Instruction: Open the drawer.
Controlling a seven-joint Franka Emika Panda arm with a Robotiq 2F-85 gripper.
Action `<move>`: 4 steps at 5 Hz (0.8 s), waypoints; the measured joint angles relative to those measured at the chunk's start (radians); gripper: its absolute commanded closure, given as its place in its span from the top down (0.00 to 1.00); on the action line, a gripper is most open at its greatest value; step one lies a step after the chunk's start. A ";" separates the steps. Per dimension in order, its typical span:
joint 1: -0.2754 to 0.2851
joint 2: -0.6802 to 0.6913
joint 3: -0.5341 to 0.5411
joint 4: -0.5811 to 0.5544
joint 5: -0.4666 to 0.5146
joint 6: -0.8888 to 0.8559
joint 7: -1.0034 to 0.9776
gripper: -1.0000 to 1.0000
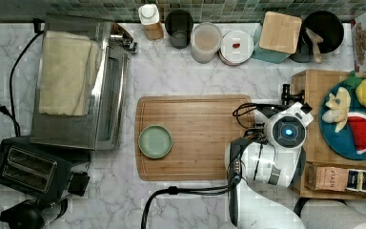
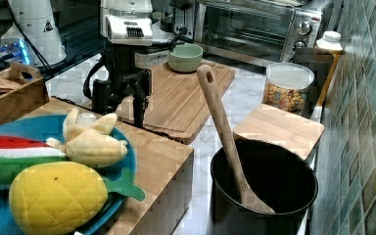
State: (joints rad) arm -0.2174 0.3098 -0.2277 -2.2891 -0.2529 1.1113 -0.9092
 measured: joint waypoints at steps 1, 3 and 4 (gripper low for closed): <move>-0.012 0.000 0.012 -0.002 0.002 0.008 0.000 1.00; -0.099 -0.026 0.092 -0.004 0.126 -0.030 -0.143 1.00; -0.079 -0.026 0.108 -0.010 0.126 -0.024 -0.061 1.00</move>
State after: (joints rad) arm -0.2966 0.2837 -0.1194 -2.2988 -0.1268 1.0869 -0.9697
